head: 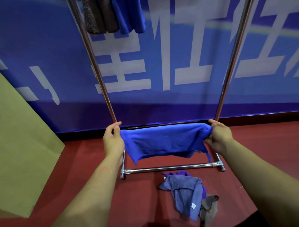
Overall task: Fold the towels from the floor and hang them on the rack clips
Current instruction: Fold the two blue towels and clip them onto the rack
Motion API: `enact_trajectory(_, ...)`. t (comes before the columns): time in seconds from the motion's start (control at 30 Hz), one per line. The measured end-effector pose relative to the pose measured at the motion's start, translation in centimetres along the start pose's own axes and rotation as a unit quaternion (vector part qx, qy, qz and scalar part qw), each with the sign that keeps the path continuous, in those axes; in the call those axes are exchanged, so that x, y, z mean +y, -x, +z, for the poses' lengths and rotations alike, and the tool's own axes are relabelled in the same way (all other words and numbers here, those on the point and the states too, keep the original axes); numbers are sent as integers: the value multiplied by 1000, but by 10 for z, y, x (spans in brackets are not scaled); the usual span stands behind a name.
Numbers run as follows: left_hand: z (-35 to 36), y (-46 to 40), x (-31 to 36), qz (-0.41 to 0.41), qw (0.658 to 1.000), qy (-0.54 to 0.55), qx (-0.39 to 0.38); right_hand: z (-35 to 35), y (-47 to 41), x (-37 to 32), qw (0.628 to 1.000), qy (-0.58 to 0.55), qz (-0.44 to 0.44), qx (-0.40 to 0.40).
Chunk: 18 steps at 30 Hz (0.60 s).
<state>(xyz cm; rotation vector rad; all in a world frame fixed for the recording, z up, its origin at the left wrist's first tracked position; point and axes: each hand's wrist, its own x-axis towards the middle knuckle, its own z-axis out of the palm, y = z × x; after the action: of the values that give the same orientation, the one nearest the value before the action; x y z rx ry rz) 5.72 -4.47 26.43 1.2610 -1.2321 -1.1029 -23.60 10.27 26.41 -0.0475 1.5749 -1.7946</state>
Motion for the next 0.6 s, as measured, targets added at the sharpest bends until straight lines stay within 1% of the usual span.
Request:
enact_trajectory(0.07,1,0,-1,-5,1000,5,-6,2,6,-6,997,-56,15,-48)
enact_trajectory(0.13,2,1,0,-9,1000,12,-17,2,7,-9,994,-59,28,-93)
enact_trajectory(0.2,3,3,2,-10,999,24,-27,3,8,-11,990,-63,23,-120)
enact_trajectory(0.3,4,4,5,-7,998,51,-36,6,10,-15,990,-50,-35,-130)
enact_trajectory(0.37,4,5,6,-5,997,72,-33,7,11,-17,987,-9,-99,-124)
enact_trajectory(0.43,2,5,7,0,996,84,-26,6,12,-18,978,41,-149,-138)
enact_trajectory(0.53,-2,1,5,7,998,67,-15,2,14,-20,965,94,-194,-147)
enact_trajectory(0.6,-5,-3,5,11,998,56,-2,1,16,-24,963,102,-205,-140)
